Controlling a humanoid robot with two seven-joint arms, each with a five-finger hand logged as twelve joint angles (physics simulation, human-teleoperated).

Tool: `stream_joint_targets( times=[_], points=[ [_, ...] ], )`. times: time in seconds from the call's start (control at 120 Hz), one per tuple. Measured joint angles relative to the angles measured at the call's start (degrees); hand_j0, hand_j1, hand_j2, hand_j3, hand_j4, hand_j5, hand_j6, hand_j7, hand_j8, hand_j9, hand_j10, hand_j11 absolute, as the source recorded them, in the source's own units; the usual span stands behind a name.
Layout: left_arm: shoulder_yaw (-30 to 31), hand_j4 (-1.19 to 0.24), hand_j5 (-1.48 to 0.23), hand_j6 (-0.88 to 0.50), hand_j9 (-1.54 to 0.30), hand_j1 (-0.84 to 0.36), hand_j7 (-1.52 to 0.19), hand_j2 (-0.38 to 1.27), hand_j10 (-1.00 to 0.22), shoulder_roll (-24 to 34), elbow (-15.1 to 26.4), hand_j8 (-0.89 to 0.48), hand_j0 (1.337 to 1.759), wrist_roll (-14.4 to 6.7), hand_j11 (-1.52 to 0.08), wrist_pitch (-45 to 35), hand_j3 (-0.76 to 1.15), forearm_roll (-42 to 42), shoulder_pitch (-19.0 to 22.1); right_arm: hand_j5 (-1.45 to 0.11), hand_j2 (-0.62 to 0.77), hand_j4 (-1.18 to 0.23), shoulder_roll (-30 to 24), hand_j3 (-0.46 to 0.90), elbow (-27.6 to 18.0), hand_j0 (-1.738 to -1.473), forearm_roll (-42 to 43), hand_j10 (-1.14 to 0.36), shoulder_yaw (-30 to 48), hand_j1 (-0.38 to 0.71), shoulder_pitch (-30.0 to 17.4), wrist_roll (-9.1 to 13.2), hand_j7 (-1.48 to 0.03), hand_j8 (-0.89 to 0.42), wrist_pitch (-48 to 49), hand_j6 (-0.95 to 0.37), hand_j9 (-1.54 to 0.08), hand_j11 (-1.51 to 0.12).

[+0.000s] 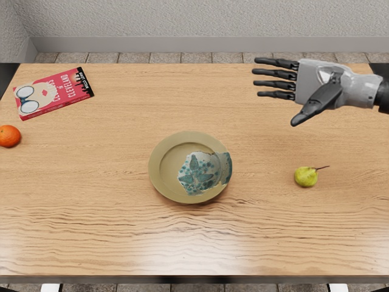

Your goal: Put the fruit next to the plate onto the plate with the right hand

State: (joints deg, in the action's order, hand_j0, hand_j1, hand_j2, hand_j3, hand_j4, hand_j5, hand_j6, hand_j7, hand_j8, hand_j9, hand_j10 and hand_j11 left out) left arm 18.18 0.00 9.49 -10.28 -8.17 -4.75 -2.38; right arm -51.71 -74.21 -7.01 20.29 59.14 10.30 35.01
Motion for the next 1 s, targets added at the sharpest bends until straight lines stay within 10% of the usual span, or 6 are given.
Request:
stream_joint_targets(
  times=[0.325, 0.567, 1.0],
  points=[
    [0.0, 0.00, 0.00, 0.00, 0.00, 0.35, 0.00, 0.00, 0.00, 0.0, 0.0, 0.00, 1.658, 0.0, 0.00, 0.0, 0.00, 0.0, -0.1, -0.04, 0.00, -0.03, -0.1, 0.00, -1.1, -1.658, 1.7, -0.03, 1.4, -0.31, 0.3, -0.2, -0.04, -0.03, 0.0, -0.03, -0.04, -0.04],
    [0.0, 0.00, 0.00, 0.00, 0.00, 0.35, 0.00, 0.00, 0.00, 0.0, 0.0, 0.00, 1.658, 0.0, 0.00, 0.0, 0.00, 0.0, 0.0, -0.04, -0.01, -0.03, -1.3, 0.00, -1.3, -1.658, 25.3, -0.03, 4.5, -0.31, 1.4, -3.0, -0.04, -0.03, 0.0, -0.03, -0.04, -0.04],
    [0.0, 0.00, 0.00, 0.00, 0.00, 0.35, 0.00, 0.00, 0.00, 0.0, 0.0, 0.00, 1.658, 0.0, 0.00, 0.0, 0.00, 0.0, 0.0, -0.05, -0.01, -0.04, -8.0, 0.00, -18.8, -1.658, 49.9, -0.04, -1.2, -0.31, 1.2, -3.3, -0.05, -0.04, -9.2, -0.04, -0.05, -0.05]
  ],
)
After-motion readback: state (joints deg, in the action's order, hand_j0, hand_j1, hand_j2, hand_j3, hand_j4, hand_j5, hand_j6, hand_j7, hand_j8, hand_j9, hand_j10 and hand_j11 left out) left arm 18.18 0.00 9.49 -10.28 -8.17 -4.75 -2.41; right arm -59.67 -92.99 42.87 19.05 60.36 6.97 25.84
